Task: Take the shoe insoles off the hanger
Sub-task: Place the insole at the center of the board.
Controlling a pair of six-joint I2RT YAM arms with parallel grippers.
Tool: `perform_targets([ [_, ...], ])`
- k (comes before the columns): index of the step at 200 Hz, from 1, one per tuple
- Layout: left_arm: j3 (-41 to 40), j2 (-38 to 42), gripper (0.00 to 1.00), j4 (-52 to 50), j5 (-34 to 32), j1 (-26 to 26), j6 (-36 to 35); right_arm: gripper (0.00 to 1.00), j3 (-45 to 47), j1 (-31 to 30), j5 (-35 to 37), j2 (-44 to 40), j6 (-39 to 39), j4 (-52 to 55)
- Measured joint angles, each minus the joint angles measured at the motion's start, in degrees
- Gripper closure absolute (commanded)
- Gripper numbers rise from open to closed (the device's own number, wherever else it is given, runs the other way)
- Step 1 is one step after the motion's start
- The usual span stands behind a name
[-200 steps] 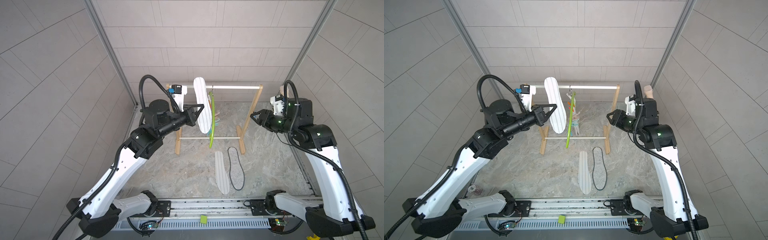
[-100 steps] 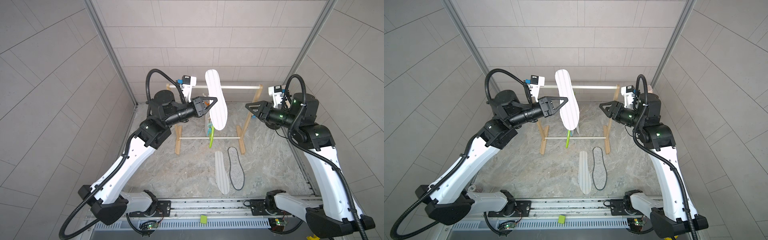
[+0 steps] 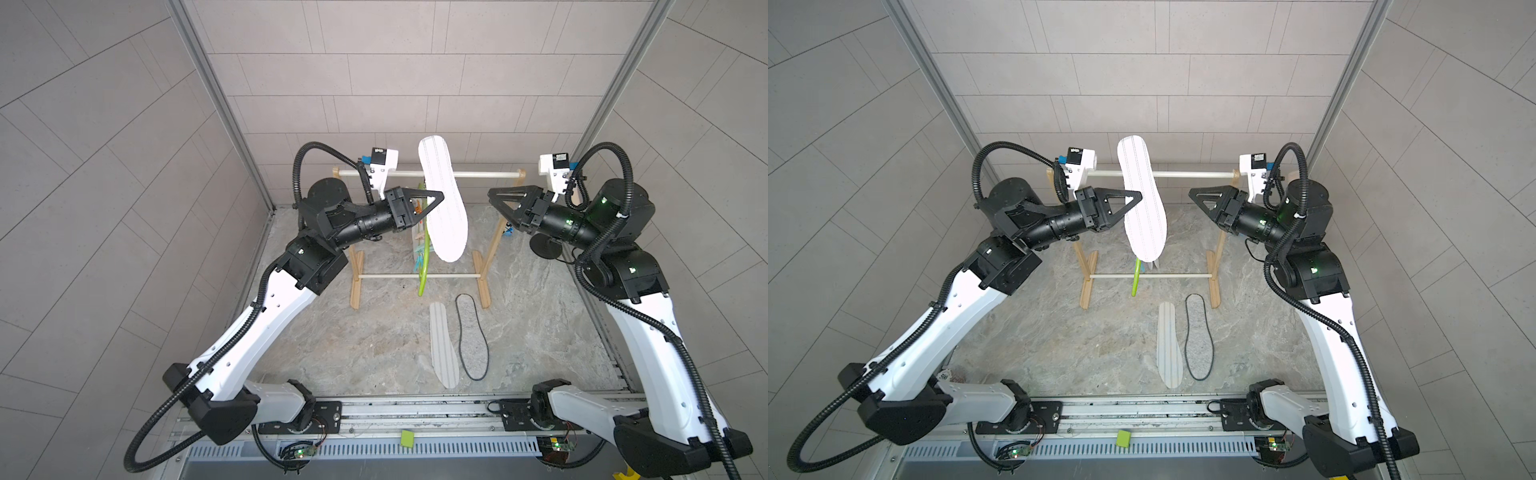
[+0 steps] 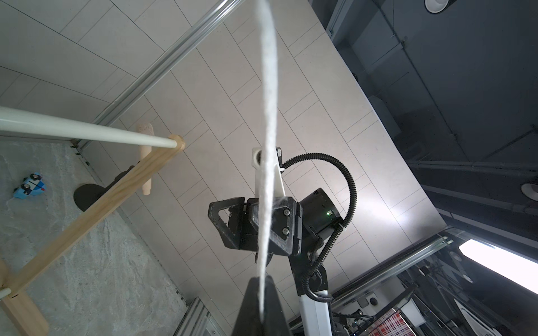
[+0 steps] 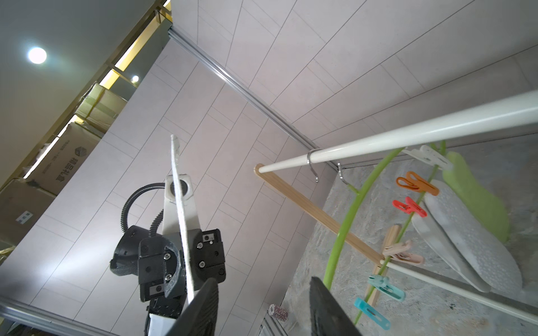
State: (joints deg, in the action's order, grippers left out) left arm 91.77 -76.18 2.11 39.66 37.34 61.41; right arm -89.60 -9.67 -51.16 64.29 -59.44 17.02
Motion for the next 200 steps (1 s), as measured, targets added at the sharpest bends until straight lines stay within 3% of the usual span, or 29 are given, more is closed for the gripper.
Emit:
perform_targets([
  [50, -0.1, -0.5, 1.0, 0.9, 1.3, 0.0, 2.3, 0.54, -4.4, -4.9, -2.4, 2.4, -2.8, -4.4],
  [107, -0.1, -0.7, 1.0, 0.7, 1.4, 0.1, 2.5, 0.64, -8.5, -11.1, -2.9, 6.7, 0.2, -1.0],
  [137, -0.4, -0.7, 1.0, 0.6, 1.3, 0.1, 2.5, 0.63, -8.6, -11.3, -2.6, 7.8, 1.1, 0.5],
  [170, -0.5, -0.7, 1.0, 0.5, 1.3, 0.1, 2.4, 0.49, -9.2, -11.3, -1.5, 7.8, 3.7, 4.2],
  [200, -0.6, -0.6, 1.0, 0.1, 1.6, 0.2, 2.3, 0.5, -8.9, -10.1, -1.0, 7.5, 4.6, 6.0],
])
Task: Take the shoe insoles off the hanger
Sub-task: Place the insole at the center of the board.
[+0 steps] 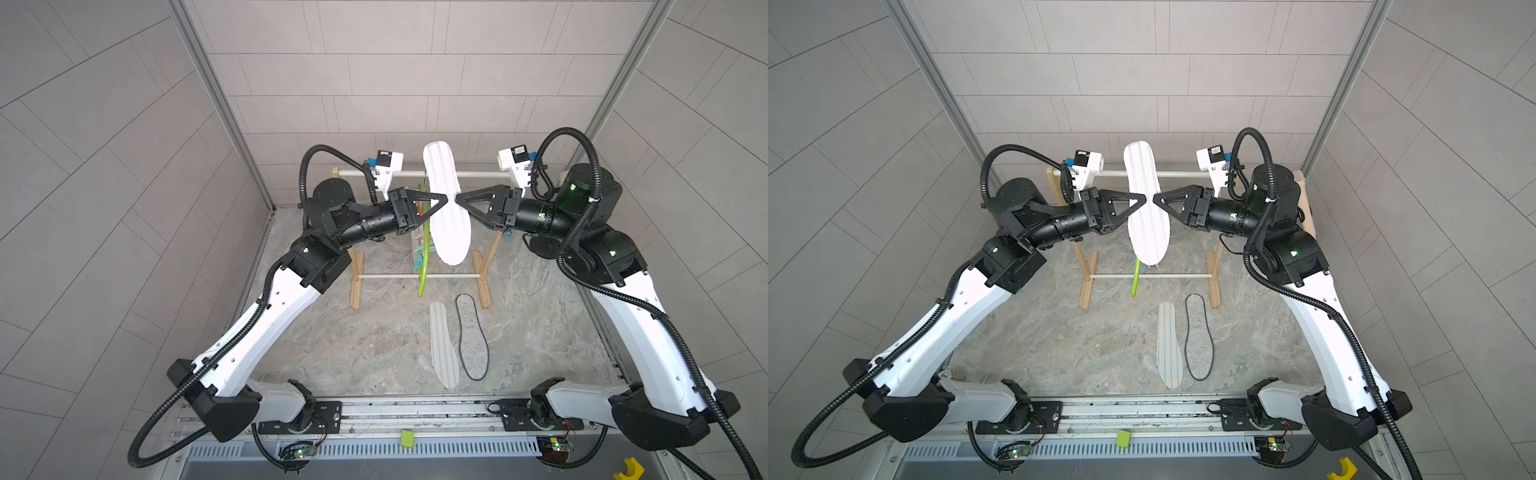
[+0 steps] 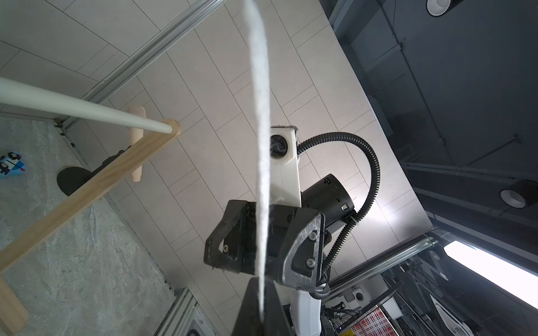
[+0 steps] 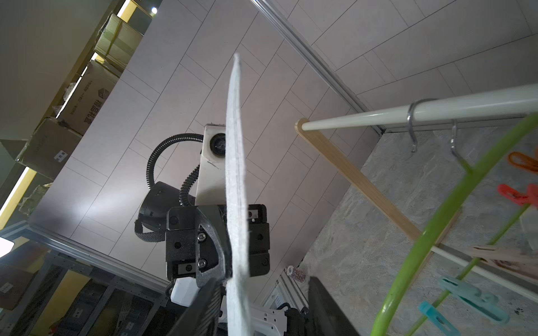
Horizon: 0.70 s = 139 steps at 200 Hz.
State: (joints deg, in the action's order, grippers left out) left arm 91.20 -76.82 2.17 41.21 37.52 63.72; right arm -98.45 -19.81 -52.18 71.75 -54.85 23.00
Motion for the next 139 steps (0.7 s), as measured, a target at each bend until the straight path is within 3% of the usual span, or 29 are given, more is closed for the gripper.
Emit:
perform_targets([
  [62, -0.1, 0.0, 1.0, -0.6, 0.4, 0.0, -0.3, 0.75, 2.2, -0.1, -0.9, -0.9, -2.1, -2.6],
  [109, -1.0, 0.0, 1.0, -0.8, 0.2, 0.0, -0.3, 1.0, 3.3, -0.4, -1.6, -1.5, -4.4, -5.3],
  [122, -1.3, 0.0, 0.82, -0.8, 0.1, 0.0, -0.6, 1.0, 3.6, -0.4, -1.6, -1.7, -4.9, -5.8],
  [139, -1.7, 0.0, 0.3, -1.4, -0.2, 0.0, -1.3, 1.0, 4.2, -0.4, -1.6, -2.0, -5.4, -6.2],
])
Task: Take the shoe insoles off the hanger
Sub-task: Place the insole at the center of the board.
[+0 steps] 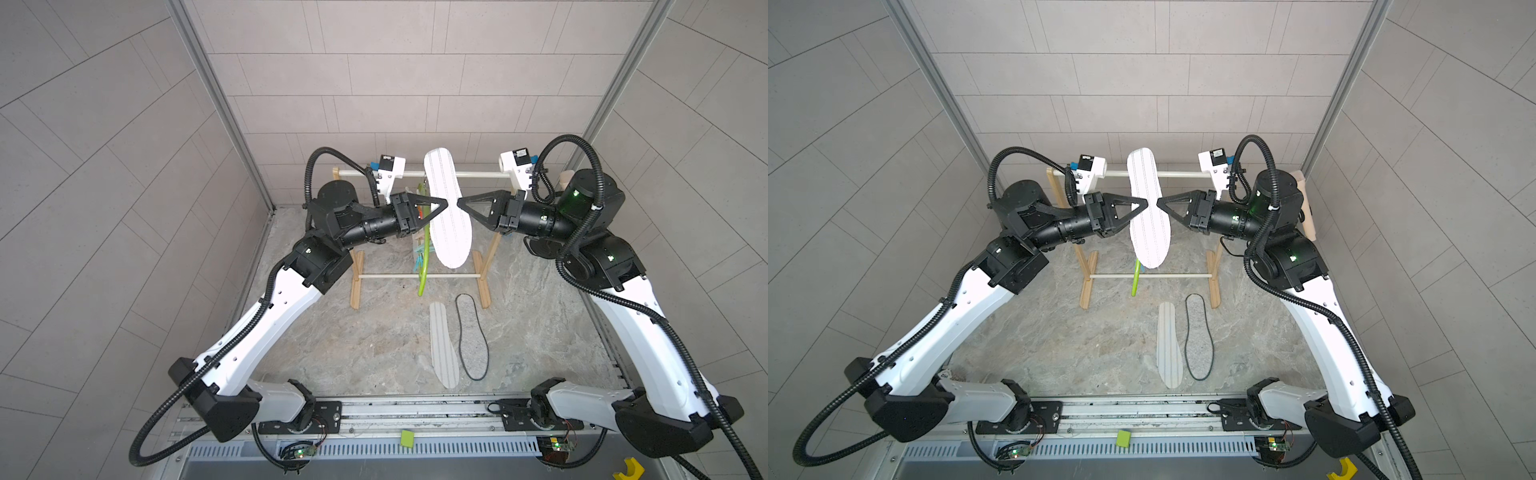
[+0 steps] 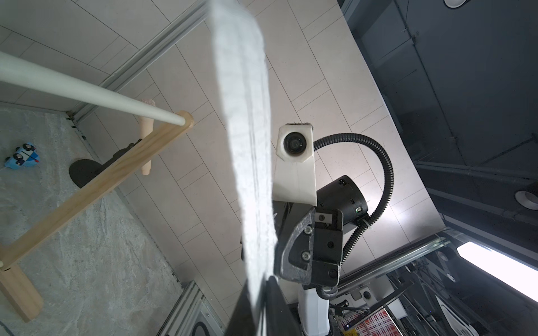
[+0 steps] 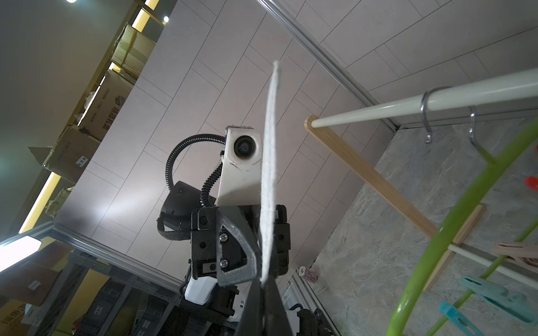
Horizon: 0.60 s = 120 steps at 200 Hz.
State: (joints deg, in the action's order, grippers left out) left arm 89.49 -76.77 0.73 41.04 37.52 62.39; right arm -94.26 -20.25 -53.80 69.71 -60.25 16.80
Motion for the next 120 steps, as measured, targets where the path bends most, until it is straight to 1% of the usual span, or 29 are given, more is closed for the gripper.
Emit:
perform_targets([
  [6, -0.2, 0.0, 0.04, -0.6, -0.3, 0.0, -0.4, 1.0, 0.1, 0.0, 0.0, -0.1, 0.0, 0.0],
  [9, -0.3, 0.1, 0.01, -0.9, -0.6, 0.0, -0.8, 1.0, 0.2, 0.0, 0.0, -0.1, 0.0, 0.0],
  [33, -1.9, 1.6, 0.0, -3.3, -4.0, 0.0, -3.6, 1.0, 0.9, 0.5, 0.5, -1.0, 0.9, 0.9],
  [53, -4.1, 5.0, 0.0, -5.8, -9.5, 0.0, -7.5, 1.0, 4.4, 2.9, 0.7, -4.0, 2.0, 1.9],
  [72, -6.3, 9.6, 0.0, -6.8, -15.3, 0.0, -11.5, 1.0, 10.6, 7.8, 0.7, -8.9, 2.4, 2.9],
  [96, -9.6, 16.1, 0.0, -7.2, -24.4, -0.2, -15.5, 1.0, 19.6, 15.1, 0.0, -15.7, 2.7, 4.5],
  [120, -11.3, 20.0, 0.0, -10.3, -33.8, -0.7, -18.2, 1.0, 28.4, 20.6, -0.9, -21.9, 3.0, 7.3],
])
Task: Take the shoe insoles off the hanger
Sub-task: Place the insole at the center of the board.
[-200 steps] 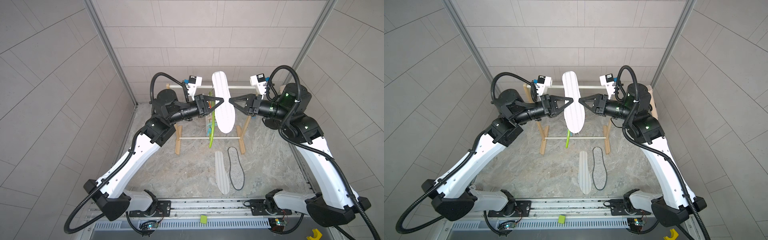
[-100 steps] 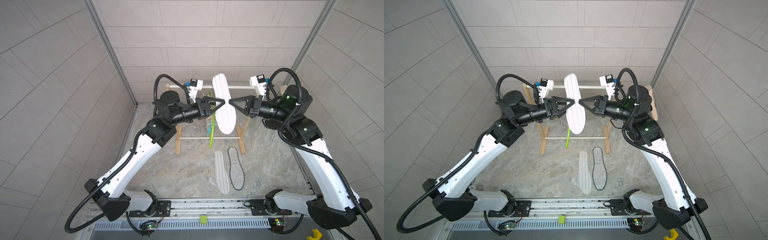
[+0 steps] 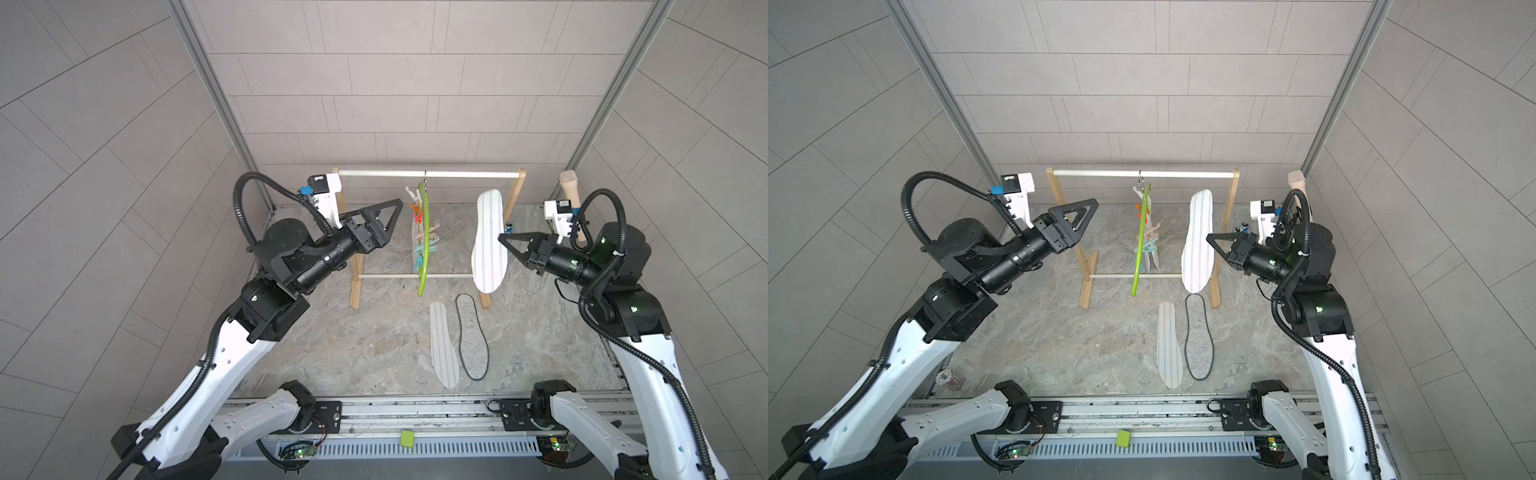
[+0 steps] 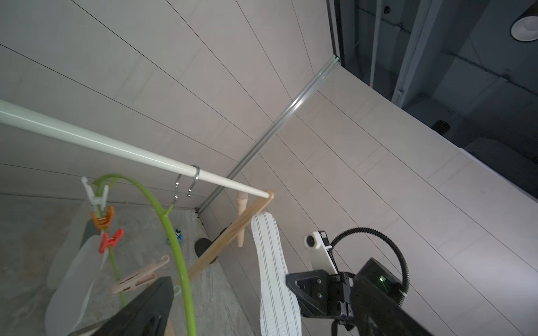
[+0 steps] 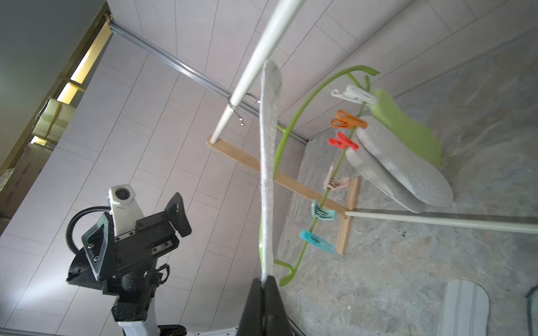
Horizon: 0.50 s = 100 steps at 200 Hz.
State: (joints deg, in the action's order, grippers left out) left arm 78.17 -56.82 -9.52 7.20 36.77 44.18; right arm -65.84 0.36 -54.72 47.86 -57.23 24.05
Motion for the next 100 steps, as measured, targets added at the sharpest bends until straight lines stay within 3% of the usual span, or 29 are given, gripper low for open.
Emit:
perform_targets([
  [59, -7.0, 5.1, 0.0, -16.3, -25.2, -0.7, -3.8, 1.0, 16.7, 1.4, 0.5, -7.3, 4.0, 7.1],
  [77, -10.9, 6.9, 0.0, -19.5, -28.5, -0.8, -4.0, 1.0, 21.1, -3.1, 3.1, -6.6, 4.8, 7.4],
  [100, -16.5, 9.6, 0.0, -21.6, -30.8, -0.8, -2.3, 1.0, 26.4, -15.0, 9.4, -3.9, 4.1, 5.5],
])
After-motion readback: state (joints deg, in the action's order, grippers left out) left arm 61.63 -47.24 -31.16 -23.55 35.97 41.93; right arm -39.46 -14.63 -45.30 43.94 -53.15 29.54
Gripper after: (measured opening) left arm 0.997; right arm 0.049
